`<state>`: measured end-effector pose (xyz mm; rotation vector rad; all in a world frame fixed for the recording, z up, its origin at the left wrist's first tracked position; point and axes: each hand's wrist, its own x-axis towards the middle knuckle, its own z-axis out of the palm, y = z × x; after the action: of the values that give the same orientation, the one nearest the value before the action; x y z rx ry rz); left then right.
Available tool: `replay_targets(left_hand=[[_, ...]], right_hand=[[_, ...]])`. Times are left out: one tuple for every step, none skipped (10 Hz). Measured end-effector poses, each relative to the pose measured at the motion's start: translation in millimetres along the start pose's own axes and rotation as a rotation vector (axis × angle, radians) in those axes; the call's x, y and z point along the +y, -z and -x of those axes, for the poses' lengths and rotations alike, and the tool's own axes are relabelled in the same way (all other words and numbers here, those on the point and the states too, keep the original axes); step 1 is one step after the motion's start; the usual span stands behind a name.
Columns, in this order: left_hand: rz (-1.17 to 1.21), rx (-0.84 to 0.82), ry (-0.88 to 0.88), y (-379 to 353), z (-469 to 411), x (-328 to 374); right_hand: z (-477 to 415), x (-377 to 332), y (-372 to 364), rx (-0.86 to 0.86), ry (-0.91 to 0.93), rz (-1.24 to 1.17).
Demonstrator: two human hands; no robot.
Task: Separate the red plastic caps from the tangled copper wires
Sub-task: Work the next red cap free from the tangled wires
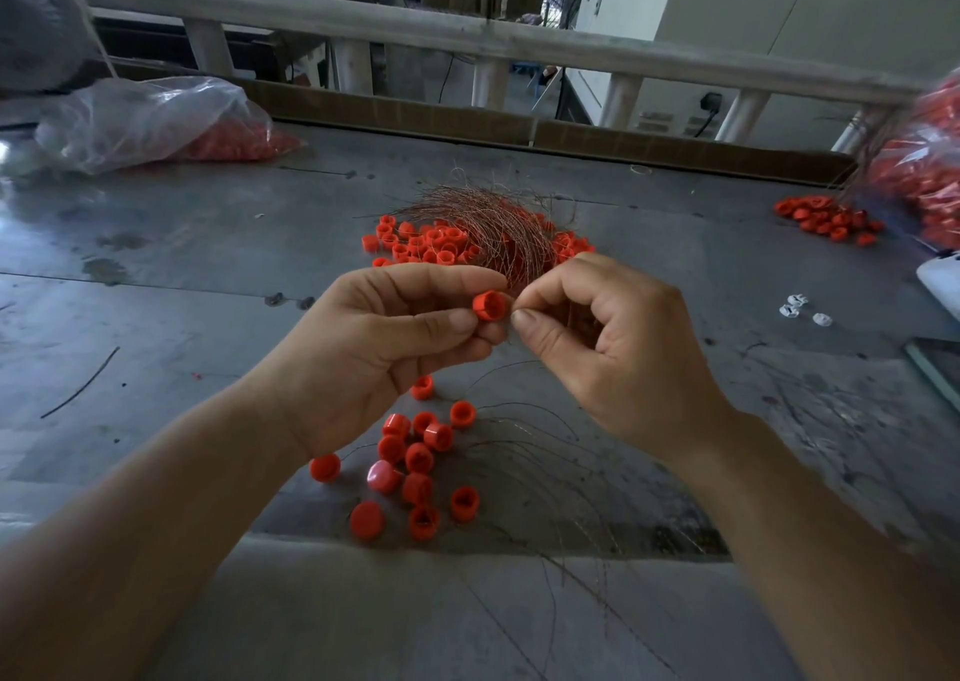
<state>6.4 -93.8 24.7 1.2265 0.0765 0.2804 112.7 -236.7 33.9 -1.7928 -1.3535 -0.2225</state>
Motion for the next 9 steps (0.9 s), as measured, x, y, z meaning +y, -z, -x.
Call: replay_targets(left_hand=[[0.006, 0.0, -0.002, -0.3, 0.0, 0.2], [0.02, -0.002, -0.005, -0.9, 0.1, 0.3], [0.039, -0.002, -0.01, -1.4, 0.2, 0.6], [0.047, 0.002, -0.006, -1.4, 0.2, 1.2], [0.044, 0.009, 0.004, -1.2, 0.1, 1.7], [0.038, 0.014, 0.009, -1.2, 0.2, 1.7], [0.025, 0.02, 0.008, -0.9, 0.5, 2.1], [0.016, 0.026, 0.009, -0.6, 0.6, 2.4], [0.019, 0.029, 0.004, -1.2, 0.6, 1.7]], right_hand=[[0.4, -1.6, 0.5, -0.005, -0.006, 0.001], [0.7, -2.5, 1.4, -0.007, -0.024, -0.001], [0.7, -2.6, 2.2, -0.013, -0.044, 0.004], [0.4, -2.6, 2.5, -0.021, -0.058, 0.001], [0.3, -3.3, 2.4, -0.026, -0.053, 0.004], [0.2, -3.5, 2.6, -0.029, -0.045, 0.012], [0.1, -3.5, 2.3, -0.032, -0.04, 0.02], [0.1, -3.9, 2.2, -0.039, -0.04, 0.025], [-0.1, -4.9, 3.4, -0.04, -0.059, -0.018]])
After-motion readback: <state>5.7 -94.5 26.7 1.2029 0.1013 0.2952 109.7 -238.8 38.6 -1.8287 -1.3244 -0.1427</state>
